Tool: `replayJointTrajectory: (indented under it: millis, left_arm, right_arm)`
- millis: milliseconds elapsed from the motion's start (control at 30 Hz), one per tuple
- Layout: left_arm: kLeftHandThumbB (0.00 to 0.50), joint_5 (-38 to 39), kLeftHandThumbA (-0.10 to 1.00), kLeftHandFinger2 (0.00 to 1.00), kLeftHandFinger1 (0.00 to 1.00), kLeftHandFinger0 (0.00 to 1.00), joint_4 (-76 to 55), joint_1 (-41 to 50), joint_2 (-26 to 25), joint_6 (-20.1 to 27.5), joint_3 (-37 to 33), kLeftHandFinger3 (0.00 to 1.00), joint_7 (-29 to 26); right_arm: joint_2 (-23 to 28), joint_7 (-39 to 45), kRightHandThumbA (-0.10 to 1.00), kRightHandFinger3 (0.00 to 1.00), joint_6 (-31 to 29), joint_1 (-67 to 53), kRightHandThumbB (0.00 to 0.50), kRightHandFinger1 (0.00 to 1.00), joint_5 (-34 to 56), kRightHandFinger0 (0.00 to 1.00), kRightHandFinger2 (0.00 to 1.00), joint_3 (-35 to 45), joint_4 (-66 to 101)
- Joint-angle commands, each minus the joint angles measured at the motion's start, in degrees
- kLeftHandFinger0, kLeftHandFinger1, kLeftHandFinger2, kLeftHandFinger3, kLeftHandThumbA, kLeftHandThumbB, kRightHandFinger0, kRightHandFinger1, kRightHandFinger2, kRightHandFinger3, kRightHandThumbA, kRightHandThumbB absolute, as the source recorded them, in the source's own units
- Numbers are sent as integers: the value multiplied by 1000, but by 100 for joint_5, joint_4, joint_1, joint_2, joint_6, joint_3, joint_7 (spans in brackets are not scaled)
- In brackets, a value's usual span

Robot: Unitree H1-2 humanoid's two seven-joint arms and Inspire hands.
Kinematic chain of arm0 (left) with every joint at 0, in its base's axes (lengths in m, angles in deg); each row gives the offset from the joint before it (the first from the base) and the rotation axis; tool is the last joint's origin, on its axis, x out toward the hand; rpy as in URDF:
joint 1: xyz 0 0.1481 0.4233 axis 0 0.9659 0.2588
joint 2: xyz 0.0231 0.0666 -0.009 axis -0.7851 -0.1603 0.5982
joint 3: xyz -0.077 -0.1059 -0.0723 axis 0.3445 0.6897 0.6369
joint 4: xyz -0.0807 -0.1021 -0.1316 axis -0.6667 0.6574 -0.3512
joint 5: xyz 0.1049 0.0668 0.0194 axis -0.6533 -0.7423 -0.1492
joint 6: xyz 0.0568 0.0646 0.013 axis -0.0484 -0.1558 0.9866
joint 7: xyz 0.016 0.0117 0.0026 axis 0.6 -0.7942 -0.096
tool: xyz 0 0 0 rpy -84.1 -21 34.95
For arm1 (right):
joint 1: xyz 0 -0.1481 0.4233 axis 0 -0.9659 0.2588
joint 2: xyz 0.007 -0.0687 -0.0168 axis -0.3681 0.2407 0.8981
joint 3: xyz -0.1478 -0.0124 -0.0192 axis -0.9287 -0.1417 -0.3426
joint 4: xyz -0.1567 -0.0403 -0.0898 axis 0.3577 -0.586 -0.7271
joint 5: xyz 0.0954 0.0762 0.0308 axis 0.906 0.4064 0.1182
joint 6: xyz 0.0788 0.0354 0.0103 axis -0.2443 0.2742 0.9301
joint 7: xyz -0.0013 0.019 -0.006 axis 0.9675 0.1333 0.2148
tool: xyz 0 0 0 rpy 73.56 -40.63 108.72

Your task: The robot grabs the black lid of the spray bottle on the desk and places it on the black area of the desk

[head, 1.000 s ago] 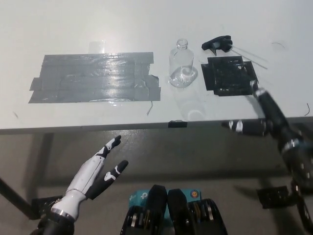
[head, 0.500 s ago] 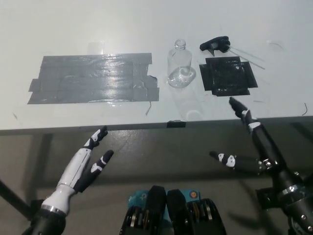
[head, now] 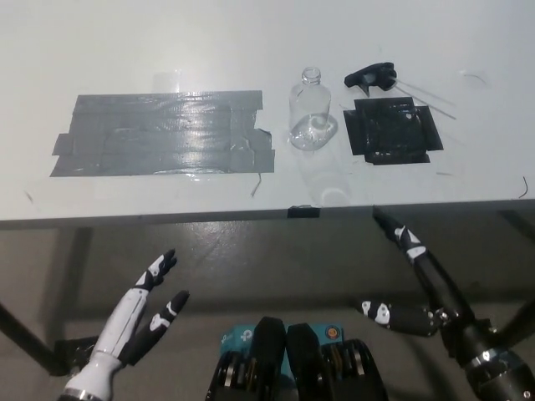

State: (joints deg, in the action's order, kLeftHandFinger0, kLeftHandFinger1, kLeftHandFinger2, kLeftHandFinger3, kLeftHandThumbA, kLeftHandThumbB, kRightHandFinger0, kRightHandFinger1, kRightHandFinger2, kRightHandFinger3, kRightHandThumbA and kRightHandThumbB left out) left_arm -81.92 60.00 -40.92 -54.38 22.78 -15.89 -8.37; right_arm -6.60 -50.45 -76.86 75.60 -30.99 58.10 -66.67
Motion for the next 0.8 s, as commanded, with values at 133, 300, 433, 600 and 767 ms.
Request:
replayJointTrajectory:
  millis: [133,300,433,600,767]
  left_arm:
    - [161,50,891,1000,1000,1000,-171,165,7,251,22,1000,-131]
    - [171,29,892,1000,1000,1000,-160,209,21,228,26,1000,-138]
    - [168,53,886,1000,1000,1000,-102,241,17,340,30,1000,-153]
    - [176,35,883,1000,1000,1000,-123,270,25,323,40,1000,-161]
    - [174,30,874,1000,1000,1000,-89,277,36,333,41,1000,-172]
  right_arm:
    - [104,137,830,1000,-130,-65,296,1000,-85,1000,1000,-83,125]
    - [116,162,818,1000,-144,-78,300,1000,-65,1000,1000,-101,80]
    - [107,207,805,1000,-123,-89,306,1000,-10,1000,1000,-113,63]
    - [103,255,784,1000,-153,-69,309,1000,29,1000,1000,-116,4]
    - [115,288,766,1000,-148,-52,307,1000,2,1000,1000,-129,-20]
